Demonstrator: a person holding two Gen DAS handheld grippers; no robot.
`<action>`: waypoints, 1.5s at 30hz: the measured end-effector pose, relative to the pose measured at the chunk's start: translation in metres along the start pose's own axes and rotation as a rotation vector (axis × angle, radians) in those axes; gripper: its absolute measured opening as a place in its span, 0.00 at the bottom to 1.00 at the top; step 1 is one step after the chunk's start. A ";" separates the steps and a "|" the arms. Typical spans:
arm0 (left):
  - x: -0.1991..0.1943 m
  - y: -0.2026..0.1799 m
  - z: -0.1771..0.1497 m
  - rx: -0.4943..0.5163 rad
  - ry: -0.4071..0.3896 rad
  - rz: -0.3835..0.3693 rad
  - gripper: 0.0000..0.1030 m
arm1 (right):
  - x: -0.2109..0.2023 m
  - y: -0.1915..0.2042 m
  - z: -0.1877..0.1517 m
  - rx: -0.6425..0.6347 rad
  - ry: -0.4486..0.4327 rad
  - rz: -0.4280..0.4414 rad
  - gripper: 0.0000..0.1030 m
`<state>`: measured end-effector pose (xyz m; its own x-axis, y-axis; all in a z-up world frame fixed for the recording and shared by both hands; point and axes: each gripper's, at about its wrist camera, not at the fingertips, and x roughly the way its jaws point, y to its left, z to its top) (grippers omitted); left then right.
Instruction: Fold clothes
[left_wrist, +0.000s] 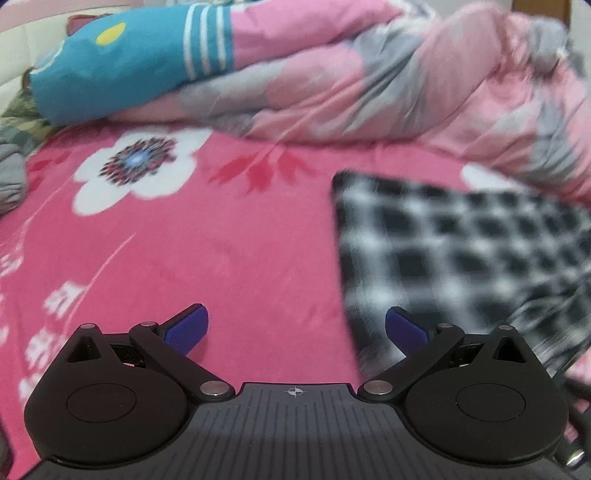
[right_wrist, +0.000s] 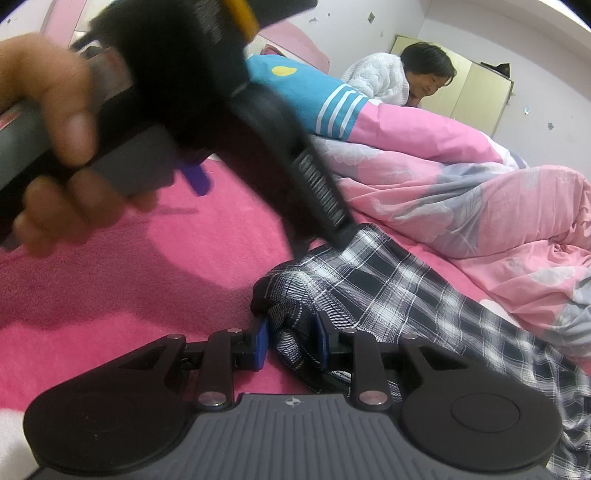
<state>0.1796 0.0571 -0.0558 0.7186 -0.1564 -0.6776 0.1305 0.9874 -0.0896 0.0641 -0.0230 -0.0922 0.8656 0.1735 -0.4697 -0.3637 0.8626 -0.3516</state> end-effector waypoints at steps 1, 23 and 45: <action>0.004 0.000 0.004 -0.008 -0.007 -0.025 1.00 | 0.000 0.000 0.000 -0.001 0.000 -0.001 0.27; 0.122 -0.009 0.071 -0.061 0.039 -0.221 0.09 | 0.002 -0.003 -0.001 0.023 -0.018 0.003 0.23; 0.045 -0.251 0.159 0.151 -0.088 -0.143 0.02 | -0.116 -0.218 -0.079 0.858 -0.405 -0.018 0.13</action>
<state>0.2882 -0.2017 0.0524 0.7415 -0.3028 -0.5987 0.3317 0.9411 -0.0651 0.0162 -0.2685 -0.0248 0.9807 0.1696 -0.0971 -0.1114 0.8935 0.4351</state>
